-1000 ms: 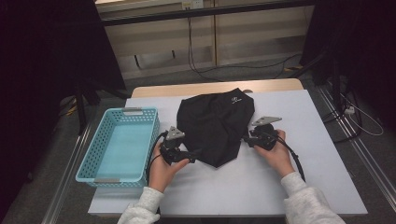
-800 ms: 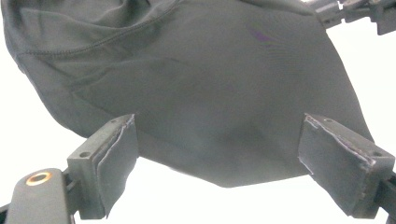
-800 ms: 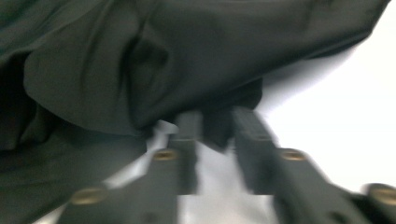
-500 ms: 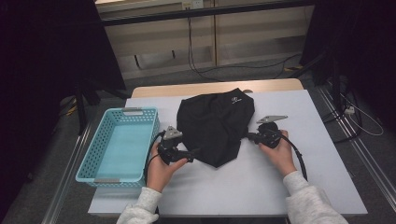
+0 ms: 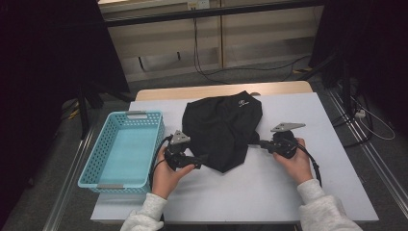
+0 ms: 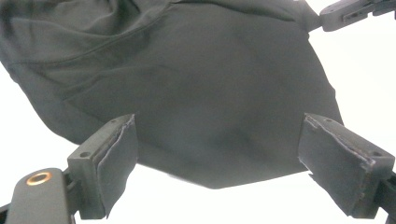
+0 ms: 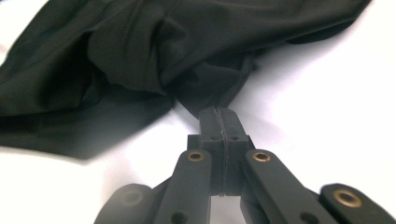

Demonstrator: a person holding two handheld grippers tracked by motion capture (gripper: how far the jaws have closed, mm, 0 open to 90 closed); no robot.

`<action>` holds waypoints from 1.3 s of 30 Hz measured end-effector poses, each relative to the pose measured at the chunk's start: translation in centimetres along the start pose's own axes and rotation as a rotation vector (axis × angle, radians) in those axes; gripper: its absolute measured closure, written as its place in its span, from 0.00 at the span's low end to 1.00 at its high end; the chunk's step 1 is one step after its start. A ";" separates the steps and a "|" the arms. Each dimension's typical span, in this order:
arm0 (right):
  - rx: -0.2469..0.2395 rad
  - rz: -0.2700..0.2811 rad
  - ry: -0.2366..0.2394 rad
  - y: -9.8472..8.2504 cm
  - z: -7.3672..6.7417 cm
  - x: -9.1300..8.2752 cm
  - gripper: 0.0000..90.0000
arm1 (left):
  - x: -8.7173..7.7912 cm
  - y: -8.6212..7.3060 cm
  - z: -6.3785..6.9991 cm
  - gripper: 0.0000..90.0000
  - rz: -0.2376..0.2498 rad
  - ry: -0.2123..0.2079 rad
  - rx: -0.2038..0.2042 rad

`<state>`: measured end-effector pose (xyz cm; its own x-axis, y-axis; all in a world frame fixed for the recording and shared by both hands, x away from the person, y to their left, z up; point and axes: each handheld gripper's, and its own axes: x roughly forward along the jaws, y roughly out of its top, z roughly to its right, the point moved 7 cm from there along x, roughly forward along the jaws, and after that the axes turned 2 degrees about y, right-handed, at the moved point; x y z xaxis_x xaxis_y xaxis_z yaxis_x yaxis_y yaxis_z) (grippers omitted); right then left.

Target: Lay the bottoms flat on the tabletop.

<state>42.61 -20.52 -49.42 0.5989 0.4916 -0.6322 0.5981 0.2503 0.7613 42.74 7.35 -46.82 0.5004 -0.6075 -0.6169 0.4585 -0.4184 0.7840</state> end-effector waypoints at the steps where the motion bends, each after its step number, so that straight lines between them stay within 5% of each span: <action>1: -0.001 0.005 0.004 -0.1 0.0 -0.2 1.00 | 0.0 0.0 0.2 0.14 -0.002 -0.007 -0.003; 17: -0.021 0.019 -0.014 -1.6 -0.4 -4.3 1.00 | 0.4 0.3 1.2 0.15 -0.009 -0.039 0.017; 26: 0.000 0.035 -0.047 -2.9 0.7 -6.9 1.00 | 0.7 0.3 1.7 0.15 -0.018 -0.052 0.021; 29: -0.003 0.042 -0.045 -3.1 0.9 -6.7 0.98 | 0.9 0.3 1.8 0.15 -0.021 -0.055 0.027; 33: -0.003 0.017 -0.044 -3.4 0.5 -4.8 0.76 | 1.0 0.2 2.0 0.16 -0.025 -0.059 0.034; 39: -0.042 0.005 -0.067 -2.5 0.0 -2.6 0.65 | 0.9 0.2 2.1 0.17 -0.027 -0.060 0.033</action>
<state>39.53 -22.40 -49.67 0.6369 0.4366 -0.6354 0.5729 0.2833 0.7691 41.72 5.29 -47.04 0.4426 -0.6347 -0.6335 0.4466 -0.4566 0.7695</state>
